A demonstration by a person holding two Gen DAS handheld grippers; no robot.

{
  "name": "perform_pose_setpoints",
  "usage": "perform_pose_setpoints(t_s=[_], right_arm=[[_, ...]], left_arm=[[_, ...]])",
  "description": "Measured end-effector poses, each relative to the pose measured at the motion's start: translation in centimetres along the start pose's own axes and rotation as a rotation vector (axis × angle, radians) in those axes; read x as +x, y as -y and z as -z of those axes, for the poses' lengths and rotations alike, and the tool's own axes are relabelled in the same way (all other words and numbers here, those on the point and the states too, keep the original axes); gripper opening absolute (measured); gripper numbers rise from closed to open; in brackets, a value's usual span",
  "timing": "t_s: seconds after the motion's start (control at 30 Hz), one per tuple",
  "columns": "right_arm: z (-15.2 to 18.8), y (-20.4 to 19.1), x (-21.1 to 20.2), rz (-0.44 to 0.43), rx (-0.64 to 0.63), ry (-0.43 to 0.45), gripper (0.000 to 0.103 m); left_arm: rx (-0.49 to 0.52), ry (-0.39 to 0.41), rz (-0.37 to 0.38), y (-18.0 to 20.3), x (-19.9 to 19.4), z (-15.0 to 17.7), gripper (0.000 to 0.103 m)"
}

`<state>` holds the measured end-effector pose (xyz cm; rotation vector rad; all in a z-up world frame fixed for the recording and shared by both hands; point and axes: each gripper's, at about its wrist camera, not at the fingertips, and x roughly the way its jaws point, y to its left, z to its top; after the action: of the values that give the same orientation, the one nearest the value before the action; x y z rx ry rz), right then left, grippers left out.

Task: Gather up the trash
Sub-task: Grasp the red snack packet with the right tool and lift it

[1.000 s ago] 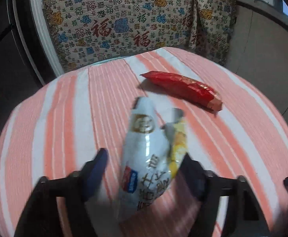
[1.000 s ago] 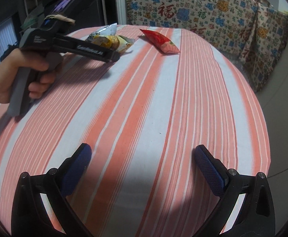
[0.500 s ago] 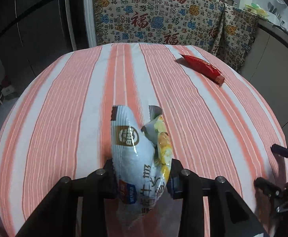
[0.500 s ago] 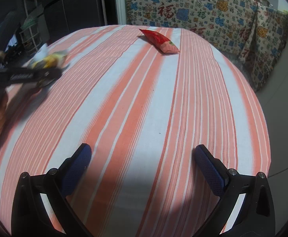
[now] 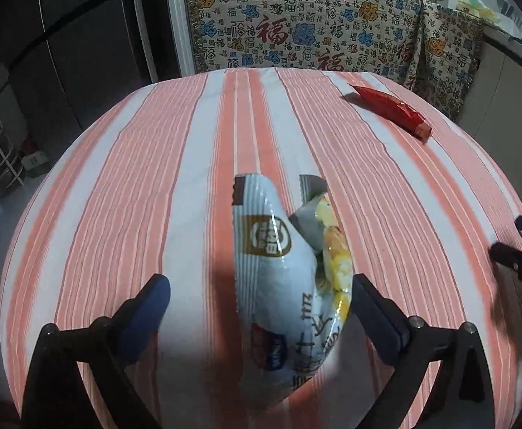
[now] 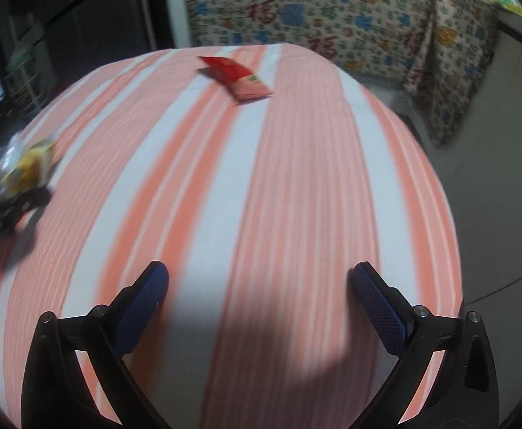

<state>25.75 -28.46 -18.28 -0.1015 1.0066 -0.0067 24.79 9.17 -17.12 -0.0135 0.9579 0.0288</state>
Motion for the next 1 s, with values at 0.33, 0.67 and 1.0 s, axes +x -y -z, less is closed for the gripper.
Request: perform_pose_setpoints(t_s=[0.33, 0.67, 1.0], right_arm=[[-12.8, -2.1, 7.2, -0.005, -0.192, -0.017, 0.093], [-12.6, -3.5, 7.2, -0.110, -0.055, 0.030, 0.030], [1.3, -8.4, -2.4, -0.211, -0.013, 0.100, 0.032]], left_arm=[[-0.007, -0.001, 0.001, 0.2, -0.1, -0.1, 0.103], [-0.008, -0.001, 0.001, 0.2, -0.2, -0.1, 0.103], [-0.008, -0.002, 0.002, 0.2, -0.2, 0.0, 0.103]])
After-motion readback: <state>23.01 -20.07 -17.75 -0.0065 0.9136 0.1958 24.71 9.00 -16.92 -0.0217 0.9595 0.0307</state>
